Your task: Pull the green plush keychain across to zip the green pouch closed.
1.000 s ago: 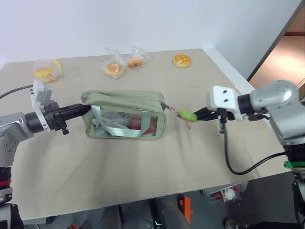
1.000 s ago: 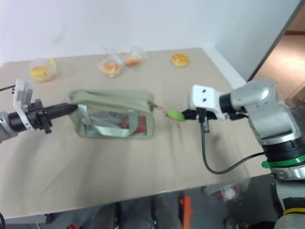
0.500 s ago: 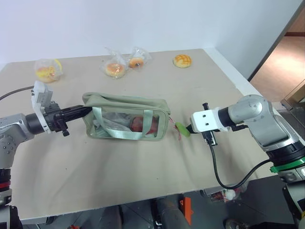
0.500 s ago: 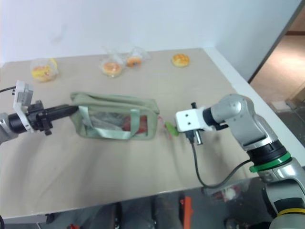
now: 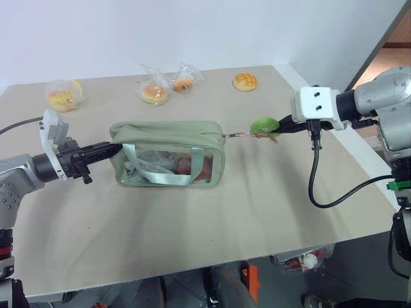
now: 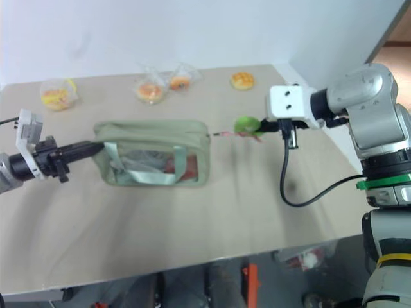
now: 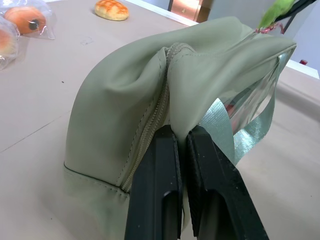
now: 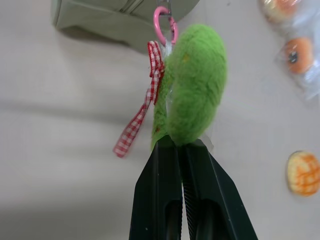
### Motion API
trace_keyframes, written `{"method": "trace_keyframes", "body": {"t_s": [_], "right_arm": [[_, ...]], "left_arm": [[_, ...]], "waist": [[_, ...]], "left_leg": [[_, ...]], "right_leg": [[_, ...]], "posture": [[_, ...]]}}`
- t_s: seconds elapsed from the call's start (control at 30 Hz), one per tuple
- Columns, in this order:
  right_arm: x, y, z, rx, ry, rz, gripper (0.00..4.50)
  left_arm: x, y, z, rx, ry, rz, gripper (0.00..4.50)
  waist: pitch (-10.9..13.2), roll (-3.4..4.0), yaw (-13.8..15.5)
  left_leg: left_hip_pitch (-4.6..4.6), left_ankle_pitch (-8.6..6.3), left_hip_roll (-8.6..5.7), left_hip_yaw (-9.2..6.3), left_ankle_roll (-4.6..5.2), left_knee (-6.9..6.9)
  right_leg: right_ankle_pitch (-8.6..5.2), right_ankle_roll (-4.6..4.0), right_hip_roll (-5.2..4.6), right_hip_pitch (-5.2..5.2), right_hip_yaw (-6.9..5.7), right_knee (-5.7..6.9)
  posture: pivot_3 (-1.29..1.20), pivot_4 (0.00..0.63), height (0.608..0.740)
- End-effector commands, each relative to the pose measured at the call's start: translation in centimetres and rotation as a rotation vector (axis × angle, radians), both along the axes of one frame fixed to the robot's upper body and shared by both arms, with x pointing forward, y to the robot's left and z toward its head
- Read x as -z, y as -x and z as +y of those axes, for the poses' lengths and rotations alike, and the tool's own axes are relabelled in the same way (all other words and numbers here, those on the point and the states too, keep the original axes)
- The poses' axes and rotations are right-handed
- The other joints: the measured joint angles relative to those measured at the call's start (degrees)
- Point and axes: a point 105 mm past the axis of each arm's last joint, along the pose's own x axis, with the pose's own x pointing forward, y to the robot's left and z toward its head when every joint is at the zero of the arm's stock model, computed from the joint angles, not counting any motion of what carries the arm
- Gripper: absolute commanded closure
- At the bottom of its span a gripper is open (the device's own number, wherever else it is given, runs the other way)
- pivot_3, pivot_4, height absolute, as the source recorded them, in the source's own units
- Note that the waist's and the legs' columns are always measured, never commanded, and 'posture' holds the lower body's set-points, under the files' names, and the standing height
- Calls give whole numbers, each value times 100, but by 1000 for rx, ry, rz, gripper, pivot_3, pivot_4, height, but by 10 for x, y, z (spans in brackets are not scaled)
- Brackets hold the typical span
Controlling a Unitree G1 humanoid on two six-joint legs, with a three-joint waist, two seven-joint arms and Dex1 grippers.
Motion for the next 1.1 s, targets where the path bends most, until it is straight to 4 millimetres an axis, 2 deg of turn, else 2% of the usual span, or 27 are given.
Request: {"method": "trace_keyframes", "body": {"t_s": [0.03,0.1,0.27,0.33,0.47,0.63,0.83,0.97,1.1], "right_arm": [[8,-2,-18,45,105,-56,4476],[19,-5,-17,35,171,-91,4476],[58,1,13,-89,198,-68,4476],[68,1,20,-113,205,-66,4476],[76,-1,32,-148,213,-77,4476],[89,8,43,-229,267,-40,4476],[112,22,32,-288,403,87,4476],[119,26,45,-306,344,125,4476],[122,20,55,-286,295,118,4476]], "left_arm": [[4,1,4,-24,-14,30,4500],[4,1,5,-25,-16,32,4500],[3,1,4,-25,-18,33,4500],[2,1,4,-23,-19,34,4500],[2,1,4,-22,-20,35,4500],[2,2,2,-19,-18,37,4500],[4,1,2,-21,-12,40,4500],[7,1,-1,-18,-5,44,4500],[8,1,-1,-19,0,47,4500]], "waist": [[1,1,-2],[1,2,-4],[0,-1,-5],[0,0,-6],[0,0,-9],[0,-1,-9],[0,-1,-9],[-1,-1,-8],[-1,-2,-10]], "left_leg": [[0,0,-1,1,0,0],[1,0,-6,2,0,-3],[6,0,-6,-1,0,-1],[9,0,-7,0,0,1],[11,0,-15,-1,0,1],[12,0,-15,-1,0,-1],[13,0,-15,-1,0,0],[29,0,-15,-1,0,-2],[57,0,-15,-4,0,-2]], "right_leg": [[-1,0,-1,-1,1,0],[0,1,-3,-2,5,0],[1,2,-2,3,3,2],[3,5,-2,5,7,2],[6,9,-3,5,14,3],[5,9,-2,5,15,3],[5,8,-2,7,15,3],[4,7,-2,17,15,3],[3,5,-2,51,14,3]], "posture": [[0,150,740],[0,150,740],[0,150,740],[0,150,740],[0,150,740],[0,150,740],[0,150,740],[0,150,740],[0,150,740]]}}
